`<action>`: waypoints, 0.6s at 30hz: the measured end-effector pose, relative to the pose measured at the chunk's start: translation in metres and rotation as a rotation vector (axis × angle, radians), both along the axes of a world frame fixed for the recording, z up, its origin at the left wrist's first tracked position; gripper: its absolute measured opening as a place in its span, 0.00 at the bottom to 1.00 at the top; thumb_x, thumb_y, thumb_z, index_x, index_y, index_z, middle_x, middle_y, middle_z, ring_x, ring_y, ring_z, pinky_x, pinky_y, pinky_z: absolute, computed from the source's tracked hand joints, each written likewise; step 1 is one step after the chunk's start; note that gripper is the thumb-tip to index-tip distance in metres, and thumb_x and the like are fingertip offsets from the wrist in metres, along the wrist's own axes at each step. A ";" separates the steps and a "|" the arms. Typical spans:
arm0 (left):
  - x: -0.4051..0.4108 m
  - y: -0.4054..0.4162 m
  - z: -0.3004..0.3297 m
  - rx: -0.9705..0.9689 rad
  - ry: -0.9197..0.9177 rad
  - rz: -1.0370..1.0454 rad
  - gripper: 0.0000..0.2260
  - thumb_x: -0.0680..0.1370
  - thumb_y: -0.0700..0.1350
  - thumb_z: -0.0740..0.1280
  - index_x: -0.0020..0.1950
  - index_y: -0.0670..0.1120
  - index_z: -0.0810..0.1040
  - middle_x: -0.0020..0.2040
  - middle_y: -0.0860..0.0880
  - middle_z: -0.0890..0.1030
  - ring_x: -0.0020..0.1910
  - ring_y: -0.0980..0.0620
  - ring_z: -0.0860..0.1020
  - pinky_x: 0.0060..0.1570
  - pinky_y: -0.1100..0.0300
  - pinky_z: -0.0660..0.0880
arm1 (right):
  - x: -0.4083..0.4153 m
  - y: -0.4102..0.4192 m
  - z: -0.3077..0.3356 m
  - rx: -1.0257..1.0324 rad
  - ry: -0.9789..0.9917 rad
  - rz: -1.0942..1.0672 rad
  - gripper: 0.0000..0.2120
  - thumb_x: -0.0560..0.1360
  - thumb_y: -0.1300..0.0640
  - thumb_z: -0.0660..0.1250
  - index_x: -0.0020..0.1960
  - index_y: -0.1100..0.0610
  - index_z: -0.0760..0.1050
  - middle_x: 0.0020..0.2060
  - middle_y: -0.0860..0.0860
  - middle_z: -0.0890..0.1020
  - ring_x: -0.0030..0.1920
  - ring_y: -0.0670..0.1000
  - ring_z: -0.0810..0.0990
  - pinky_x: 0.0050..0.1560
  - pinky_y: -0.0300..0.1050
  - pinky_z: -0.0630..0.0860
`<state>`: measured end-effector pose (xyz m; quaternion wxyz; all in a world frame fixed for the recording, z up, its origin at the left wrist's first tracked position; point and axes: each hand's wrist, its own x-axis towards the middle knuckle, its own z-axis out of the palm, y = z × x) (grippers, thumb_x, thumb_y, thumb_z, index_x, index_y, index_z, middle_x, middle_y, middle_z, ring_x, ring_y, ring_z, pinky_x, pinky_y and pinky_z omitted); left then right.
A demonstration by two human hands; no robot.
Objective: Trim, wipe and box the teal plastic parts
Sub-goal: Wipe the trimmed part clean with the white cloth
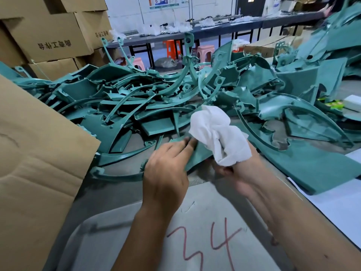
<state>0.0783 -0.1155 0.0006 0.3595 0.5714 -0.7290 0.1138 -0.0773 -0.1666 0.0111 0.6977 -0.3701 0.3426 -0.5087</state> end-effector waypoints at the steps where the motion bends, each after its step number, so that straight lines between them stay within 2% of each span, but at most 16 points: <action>1: 0.003 -0.003 -0.005 -0.050 -0.039 -0.022 0.27 0.71 0.33 0.59 0.69 0.41 0.80 0.61 0.44 0.84 0.57 0.41 0.81 0.53 0.45 0.80 | 0.003 0.000 -0.001 0.038 -0.057 0.023 0.13 0.70 0.65 0.68 0.31 0.54 0.69 0.20 0.47 0.64 0.18 0.45 0.61 0.21 0.36 0.58; 2: 0.002 -0.002 -0.001 -0.029 -0.047 -0.037 0.25 0.72 0.35 0.57 0.67 0.41 0.81 0.61 0.45 0.84 0.57 0.42 0.82 0.52 0.45 0.80 | 0.004 0.001 -0.001 0.070 -0.113 0.052 0.12 0.66 0.60 0.70 0.30 0.53 0.68 0.22 0.48 0.62 0.20 0.46 0.58 0.26 0.37 0.54; 3: 0.003 -0.002 -0.004 -0.095 -0.054 -0.033 0.24 0.73 0.35 0.57 0.66 0.40 0.82 0.62 0.45 0.84 0.57 0.42 0.83 0.52 0.46 0.80 | 0.004 -0.001 -0.003 0.090 -0.131 0.055 0.11 0.63 0.56 0.73 0.30 0.52 0.70 0.23 0.48 0.63 0.22 0.47 0.58 0.29 0.39 0.53; 4: 0.003 -0.001 -0.001 -0.121 -0.044 -0.054 0.23 0.75 0.34 0.56 0.65 0.40 0.82 0.62 0.45 0.84 0.57 0.43 0.83 0.52 0.46 0.80 | 0.004 -0.002 -0.002 0.121 -0.138 0.040 0.11 0.62 0.54 0.74 0.30 0.51 0.72 0.25 0.49 0.66 0.23 0.48 0.61 0.31 0.39 0.56; 6: -0.002 0.003 -0.004 -0.190 -0.034 -0.100 0.21 0.81 0.33 0.52 0.65 0.39 0.82 0.62 0.45 0.84 0.58 0.44 0.83 0.54 0.46 0.79 | 0.002 -0.008 0.001 0.190 -0.147 -0.013 0.07 0.67 0.50 0.76 0.40 0.52 0.80 0.33 0.53 0.77 0.33 0.53 0.74 0.44 0.43 0.68; 7: -0.005 0.003 -0.006 -0.221 -0.038 -0.137 0.21 0.84 0.35 0.51 0.64 0.39 0.83 0.62 0.45 0.84 0.59 0.45 0.83 0.55 0.46 0.79 | -0.003 -0.014 0.004 0.212 -0.165 -0.049 0.12 0.70 0.49 0.75 0.49 0.54 0.81 0.41 0.57 0.82 0.40 0.55 0.78 0.50 0.47 0.71; 8: -0.011 0.004 -0.006 -0.244 -0.030 -0.189 0.18 0.85 0.36 0.54 0.64 0.39 0.83 0.63 0.46 0.83 0.59 0.45 0.83 0.57 0.46 0.79 | -0.010 -0.018 0.010 0.206 -0.180 -0.102 0.16 0.72 0.48 0.75 0.55 0.57 0.81 0.46 0.60 0.84 0.42 0.56 0.80 0.51 0.49 0.74; 9: -0.018 0.004 -0.007 -0.264 -0.036 -0.231 0.14 0.84 0.35 0.60 0.64 0.40 0.83 0.63 0.46 0.83 0.60 0.46 0.83 0.58 0.46 0.78 | -0.019 -0.023 0.014 0.167 -0.180 -0.177 0.16 0.74 0.48 0.72 0.54 0.59 0.80 0.46 0.62 0.83 0.39 0.56 0.79 0.47 0.49 0.77; 11: -0.032 0.007 -0.007 -0.281 -0.047 -0.302 0.13 0.83 0.35 0.65 0.65 0.43 0.83 0.65 0.48 0.82 0.62 0.47 0.82 0.61 0.45 0.77 | -0.038 -0.028 0.017 0.130 -0.158 -0.324 0.11 0.80 0.50 0.65 0.46 0.57 0.73 0.37 0.60 0.76 0.32 0.54 0.73 0.36 0.44 0.70; 13: -0.041 0.009 -0.008 -0.313 -0.032 -0.338 0.14 0.86 0.37 0.60 0.66 0.44 0.82 0.66 0.49 0.82 0.64 0.48 0.81 0.63 0.46 0.76 | -0.052 -0.032 0.009 0.149 -0.082 -0.383 0.09 0.85 0.53 0.56 0.48 0.55 0.67 0.37 0.54 0.69 0.37 0.55 0.69 0.36 0.43 0.64; 15: -0.041 0.010 -0.008 -0.336 -0.007 -0.310 0.14 0.86 0.38 0.60 0.66 0.45 0.82 0.64 0.48 0.83 0.63 0.50 0.82 0.62 0.48 0.77 | -0.051 -0.035 0.002 0.106 -0.089 -0.401 0.06 0.86 0.56 0.56 0.51 0.56 0.67 0.38 0.54 0.68 0.40 0.54 0.67 0.38 0.43 0.63; 17: -0.030 0.013 -0.006 -0.350 0.070 -0.195 0.11 0.84 0.40 0.64 0.63 0.47 0.82 0.54 0.47 0.86 0.52 0.54 0.84 0.56 0.57 0.80 | -0.042 -0.037 0.004 0.070 -0.188 -0.435 0.05 0.84 0.58 0.60 0.49 0.54 0.70 0.36 0.53 0.68 0.35 0.50 0.66 0.38 0.44 0.62; 18: -0.022 0.016 -0.002 -0.360 0.115 -0.106 0.08 0.83 0.43 0.64 0.61 0.49 0.79 0.45 0.47 0.86 0.43 0.55 0.82 0.48 0.61 0.80 | -0.039 -0.038 0.006 0.041 -0.207 -0.455 0.05 0.84 0.60 0.61 0.49 0.54 0.71 0.36 0.53 0.69 0.33 0.49 0.66 0.37 0.44 0.63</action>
